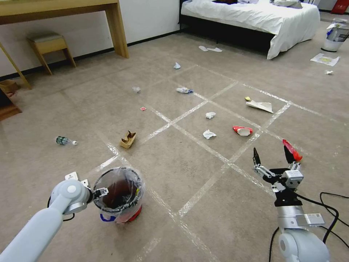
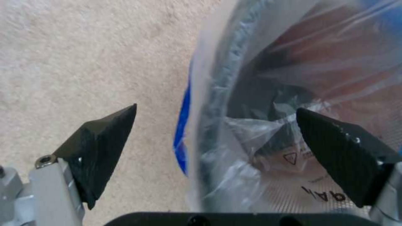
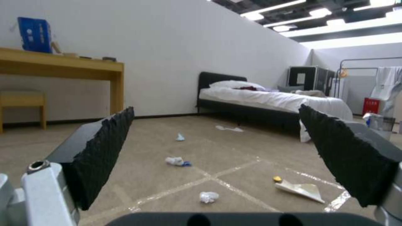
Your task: Pick up the trash bin and place the garbage on the floor into it.
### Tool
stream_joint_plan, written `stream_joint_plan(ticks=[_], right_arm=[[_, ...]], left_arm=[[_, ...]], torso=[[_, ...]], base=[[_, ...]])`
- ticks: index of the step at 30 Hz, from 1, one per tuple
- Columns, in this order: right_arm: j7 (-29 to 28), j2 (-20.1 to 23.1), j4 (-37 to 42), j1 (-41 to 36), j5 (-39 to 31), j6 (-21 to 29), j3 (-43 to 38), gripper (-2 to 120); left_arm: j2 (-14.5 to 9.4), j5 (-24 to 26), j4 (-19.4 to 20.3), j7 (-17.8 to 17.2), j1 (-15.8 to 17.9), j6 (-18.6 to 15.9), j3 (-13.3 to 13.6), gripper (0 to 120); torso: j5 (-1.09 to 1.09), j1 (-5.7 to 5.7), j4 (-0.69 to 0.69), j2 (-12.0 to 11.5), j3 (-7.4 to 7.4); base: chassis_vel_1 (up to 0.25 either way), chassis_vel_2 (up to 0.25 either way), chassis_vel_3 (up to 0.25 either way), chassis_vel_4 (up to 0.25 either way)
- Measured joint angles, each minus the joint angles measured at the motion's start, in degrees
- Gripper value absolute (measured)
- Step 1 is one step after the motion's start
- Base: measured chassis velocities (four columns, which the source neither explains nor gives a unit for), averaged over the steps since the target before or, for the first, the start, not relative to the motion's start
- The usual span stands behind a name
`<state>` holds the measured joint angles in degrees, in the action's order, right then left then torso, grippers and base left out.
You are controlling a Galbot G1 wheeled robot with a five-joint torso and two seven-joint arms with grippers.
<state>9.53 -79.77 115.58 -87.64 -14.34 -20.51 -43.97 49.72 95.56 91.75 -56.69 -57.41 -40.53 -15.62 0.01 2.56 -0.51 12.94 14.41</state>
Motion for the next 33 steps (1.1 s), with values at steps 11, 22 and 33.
stream_joint_plan(ticks=[11,22,33], right_arm=[[0.02,-0.05,-1.3,1.06,0.06,0.01,0.12,100],[-0.08,0.02,-2.92,2.5,0.08,0.33,0.88,100],[-0.27,0.25,-2.59,2.36,-0.18,0.5,0.78,100]], left_arm=[[1.5,0.3,-4.25,-0.94,3.52,-0.17,2.9,98],[0.89,0.39,-4.19,-1.2,3.77,0.86,3.36,57],[0.62,0.58,-2.87,-1.71,2.5,0.98,3.09,20]], torso=[[0.0,0.0,0.0,0.0,0.0],[0.01,0.0,0.01,0.0,0.0],[0.01,0.0,0.0,0.0,0.0]], base=[[0.0,0.0,0.0,0.0],[0.0,0.0,0.0,0.0],[0.0,0.0,0.0,0.0]])
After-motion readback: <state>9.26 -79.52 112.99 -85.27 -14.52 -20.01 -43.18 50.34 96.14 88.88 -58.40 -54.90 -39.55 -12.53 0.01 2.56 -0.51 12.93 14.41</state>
